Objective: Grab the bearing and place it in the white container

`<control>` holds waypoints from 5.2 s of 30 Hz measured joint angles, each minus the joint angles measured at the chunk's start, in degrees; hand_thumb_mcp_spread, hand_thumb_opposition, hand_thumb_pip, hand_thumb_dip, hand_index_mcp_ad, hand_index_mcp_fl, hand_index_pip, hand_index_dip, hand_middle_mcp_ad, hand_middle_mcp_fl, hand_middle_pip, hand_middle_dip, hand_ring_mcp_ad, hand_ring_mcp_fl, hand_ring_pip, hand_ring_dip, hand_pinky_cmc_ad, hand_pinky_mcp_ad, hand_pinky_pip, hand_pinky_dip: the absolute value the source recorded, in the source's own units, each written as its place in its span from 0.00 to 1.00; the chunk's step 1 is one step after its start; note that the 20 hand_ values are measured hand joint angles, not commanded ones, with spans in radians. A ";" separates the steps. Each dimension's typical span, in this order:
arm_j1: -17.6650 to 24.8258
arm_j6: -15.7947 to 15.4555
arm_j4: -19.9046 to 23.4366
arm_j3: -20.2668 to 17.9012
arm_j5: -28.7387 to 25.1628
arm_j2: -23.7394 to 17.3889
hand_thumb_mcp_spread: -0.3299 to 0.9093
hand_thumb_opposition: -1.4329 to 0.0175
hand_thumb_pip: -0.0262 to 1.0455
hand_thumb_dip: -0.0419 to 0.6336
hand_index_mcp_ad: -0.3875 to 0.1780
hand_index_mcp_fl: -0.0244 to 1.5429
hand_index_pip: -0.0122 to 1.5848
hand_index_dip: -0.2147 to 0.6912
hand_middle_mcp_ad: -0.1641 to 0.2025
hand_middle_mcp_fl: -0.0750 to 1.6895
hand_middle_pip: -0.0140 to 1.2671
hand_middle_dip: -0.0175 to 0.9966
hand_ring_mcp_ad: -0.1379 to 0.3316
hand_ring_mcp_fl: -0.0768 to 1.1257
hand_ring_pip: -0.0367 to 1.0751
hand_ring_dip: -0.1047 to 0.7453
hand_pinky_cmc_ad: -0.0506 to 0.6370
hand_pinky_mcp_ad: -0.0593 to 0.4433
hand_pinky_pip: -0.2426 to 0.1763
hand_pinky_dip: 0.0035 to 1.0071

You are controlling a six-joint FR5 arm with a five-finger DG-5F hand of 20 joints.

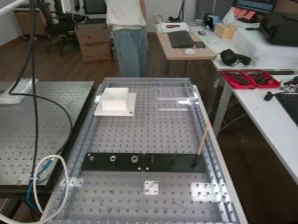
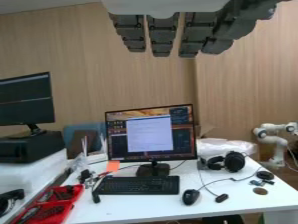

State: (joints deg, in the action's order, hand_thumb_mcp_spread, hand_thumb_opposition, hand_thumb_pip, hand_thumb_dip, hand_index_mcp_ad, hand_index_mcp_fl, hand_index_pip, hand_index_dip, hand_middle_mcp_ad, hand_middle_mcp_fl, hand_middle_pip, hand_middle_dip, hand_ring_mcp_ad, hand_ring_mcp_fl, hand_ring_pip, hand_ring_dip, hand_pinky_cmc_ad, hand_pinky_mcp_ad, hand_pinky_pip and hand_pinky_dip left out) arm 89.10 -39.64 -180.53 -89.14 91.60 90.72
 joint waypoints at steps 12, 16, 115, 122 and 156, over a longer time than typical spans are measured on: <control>0.10 -0.03 -0.13 0.11 0.03 0.03 0.43 0.67 0.23 0.07 0.73 0.02 0.04 0.32 0.59 0.04 0.09 0.06 0.51 0.07 0.08 0.15 0.34 0.43 0.47 0.10; 0.08 0.01 -0.30 0.35 0.19 0.19 0.44 0.61 0.23 0.07 0.73 0.02 0.04 0.34 0.59 0.04 0.10 0.09 0.62 0.07 0.10 0.14 0.48 0.58 0.43 0.15; 1.93 4.94 28.04 -25.45 -18.17 3.57 0.61 0.49 0.40 0.26 0.50 0.22 0.12 0.32 0.68 0.04 0.12 0.12 0.72 0.06 0.11 0.16 0.68 0.71 0.37 0.17; 1.65 5.29 31.16 -27.14 -21.41 6.84 0.62 0.46 0.47 0.30 0.49 0.25 0.31 0.34 0.67 0.04 0.12 0.12 0.70 0.06 0.11 0.16 0.68 0.70 0.37 0.17; -10.11 3.76 48.72 -31.14 -9.18 21.40 0.62 0.43 0.55 0.36 0.49 0.02 0.93 0.55 0.67 0.04 0.12 0.14 0.67 0.07 0.11 0.16 0.67 0.70 0.37 0.17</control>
State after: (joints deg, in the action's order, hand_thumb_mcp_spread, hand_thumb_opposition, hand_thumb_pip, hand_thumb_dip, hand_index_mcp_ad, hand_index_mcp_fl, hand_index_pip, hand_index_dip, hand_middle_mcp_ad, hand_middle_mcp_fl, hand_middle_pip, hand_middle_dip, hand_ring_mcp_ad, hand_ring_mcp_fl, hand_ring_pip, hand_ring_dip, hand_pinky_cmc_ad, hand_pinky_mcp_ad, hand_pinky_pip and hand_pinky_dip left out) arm 78.99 -35.88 -131.81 -120.29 82.42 112.12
